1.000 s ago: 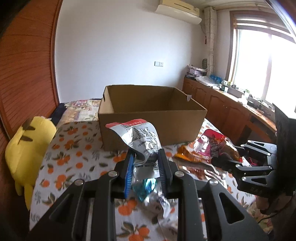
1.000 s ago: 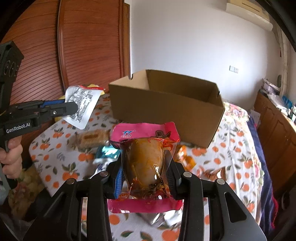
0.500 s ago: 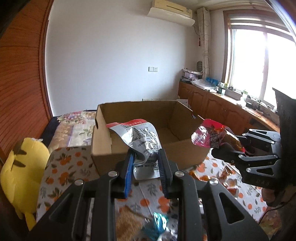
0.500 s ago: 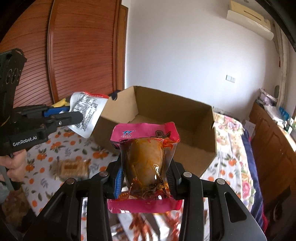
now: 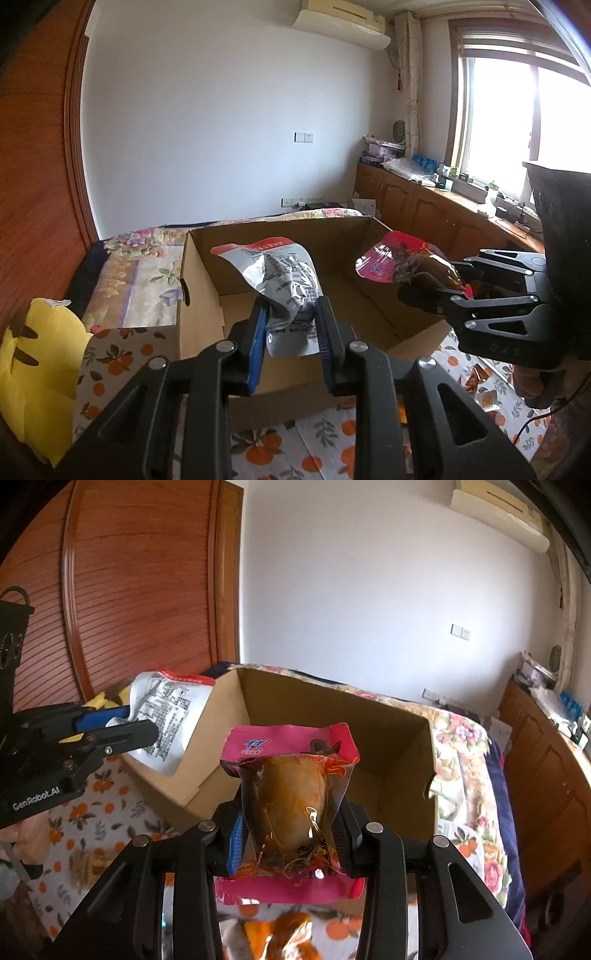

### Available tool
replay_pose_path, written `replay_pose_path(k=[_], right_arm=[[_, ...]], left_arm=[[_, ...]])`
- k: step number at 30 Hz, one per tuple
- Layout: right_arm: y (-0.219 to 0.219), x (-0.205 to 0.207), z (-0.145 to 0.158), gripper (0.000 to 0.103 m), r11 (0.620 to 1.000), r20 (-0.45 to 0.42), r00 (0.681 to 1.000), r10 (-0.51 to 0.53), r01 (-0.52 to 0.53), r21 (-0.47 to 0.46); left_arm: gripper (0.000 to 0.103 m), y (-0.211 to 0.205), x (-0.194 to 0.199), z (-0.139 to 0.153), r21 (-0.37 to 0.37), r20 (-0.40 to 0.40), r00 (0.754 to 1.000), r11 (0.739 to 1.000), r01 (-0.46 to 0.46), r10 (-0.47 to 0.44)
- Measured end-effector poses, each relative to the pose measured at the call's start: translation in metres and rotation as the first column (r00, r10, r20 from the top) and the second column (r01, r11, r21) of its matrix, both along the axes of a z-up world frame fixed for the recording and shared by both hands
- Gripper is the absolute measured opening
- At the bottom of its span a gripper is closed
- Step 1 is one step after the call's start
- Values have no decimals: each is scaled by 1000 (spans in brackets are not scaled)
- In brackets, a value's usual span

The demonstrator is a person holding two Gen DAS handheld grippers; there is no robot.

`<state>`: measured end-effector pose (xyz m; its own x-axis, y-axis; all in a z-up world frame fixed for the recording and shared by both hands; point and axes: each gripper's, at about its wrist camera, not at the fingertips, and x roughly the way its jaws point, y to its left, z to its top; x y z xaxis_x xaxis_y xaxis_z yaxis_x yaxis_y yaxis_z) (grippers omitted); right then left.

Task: Organize snacks
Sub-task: 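Carry both packets over the cardboard box and open both tools to drop them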

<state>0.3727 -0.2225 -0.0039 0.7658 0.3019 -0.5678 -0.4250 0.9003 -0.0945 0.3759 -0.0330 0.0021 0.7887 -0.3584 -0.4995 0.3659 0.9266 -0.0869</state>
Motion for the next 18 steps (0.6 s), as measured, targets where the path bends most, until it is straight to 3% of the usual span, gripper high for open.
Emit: replay_pose_path(k=[10, 18], right_arm=[[-3, 39, -26, 39, 999, -44, 998, -51, 51, -19], [-11, 48, -41, 43, 997, -81, 994, -76, 74, -17]], left_arm=[[24, -7, 28, -21, -12, -63, 998, 1000, -9, 8], [32, -15, 28, -27, 0, -82, 997, 1000, -12, 12]])
